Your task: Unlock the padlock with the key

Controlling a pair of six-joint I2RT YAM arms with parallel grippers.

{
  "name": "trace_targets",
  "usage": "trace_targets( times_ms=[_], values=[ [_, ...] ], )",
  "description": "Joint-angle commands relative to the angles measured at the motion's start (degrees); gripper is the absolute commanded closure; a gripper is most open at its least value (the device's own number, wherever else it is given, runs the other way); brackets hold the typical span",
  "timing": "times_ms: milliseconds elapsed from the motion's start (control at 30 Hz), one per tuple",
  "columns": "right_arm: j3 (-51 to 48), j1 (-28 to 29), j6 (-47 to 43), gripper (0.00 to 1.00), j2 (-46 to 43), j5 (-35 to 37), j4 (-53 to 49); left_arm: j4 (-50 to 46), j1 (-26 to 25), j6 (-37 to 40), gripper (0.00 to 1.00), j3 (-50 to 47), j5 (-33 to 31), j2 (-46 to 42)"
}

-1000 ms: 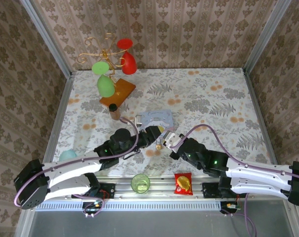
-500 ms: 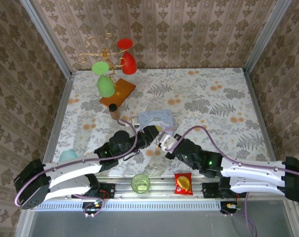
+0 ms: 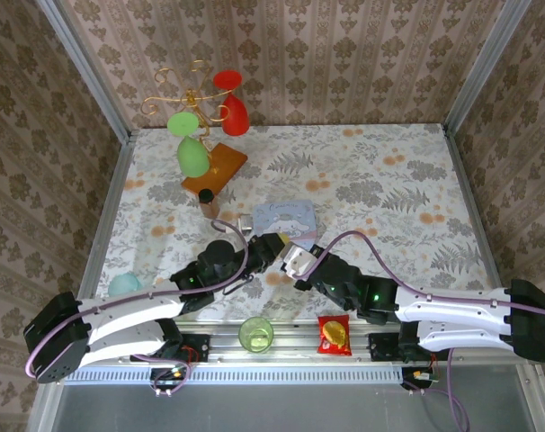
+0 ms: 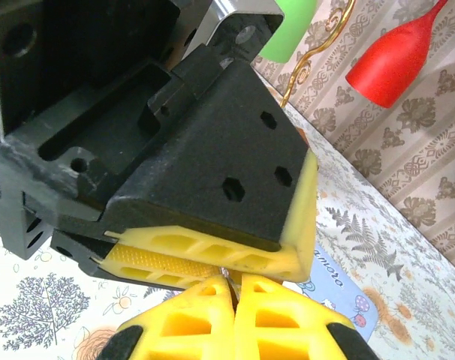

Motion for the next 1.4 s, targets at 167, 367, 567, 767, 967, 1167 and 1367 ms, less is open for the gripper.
trace_targets(
  times_ms=[167,367,567,767,967,1167,1367],
  values=[
    [1.52,0.35,-0.97,0.96,0.78,1.70,-0.35,2.28,-0.13,0.44,1.00,-0.69,0.04,-1.13],
    [2.58,-1.50,6.62,0.38,-1.56,-2.46,-7.79,1.08,0.44,5.04,1.00,-0.73,0.29,-2.63],
    [-1.72,-20.18,30.76,0.20,-13.50,-41.25,-7.55,-4.74,0.77,21.00,1.00,2.07,0.25,-6.67],
    [-0.80,-27.21,48.21,0.21,-12.73,-60.61,1.89,6.74,2.34,27.47,1.00,-1.05,2.79,-7.26],
    [0.11,-27.60,58.12,0.34,-4.04,-69.48,17.17,18.25,2.93,29.47,1.00,-1.49,7.65,-4.99],
    [-0.05,-28.13,58.03,0.44,-3.10,-68.03,20.77,18.59,2.98,28.61,1.00,-0.74,9.28,-4.72],
    [0.44,-28.39,57.83,0.56,-1.80,-68.43,21.44,20.79,3.02,27.25,1.00,-1.09,9.19,-4.34]
  ],
)
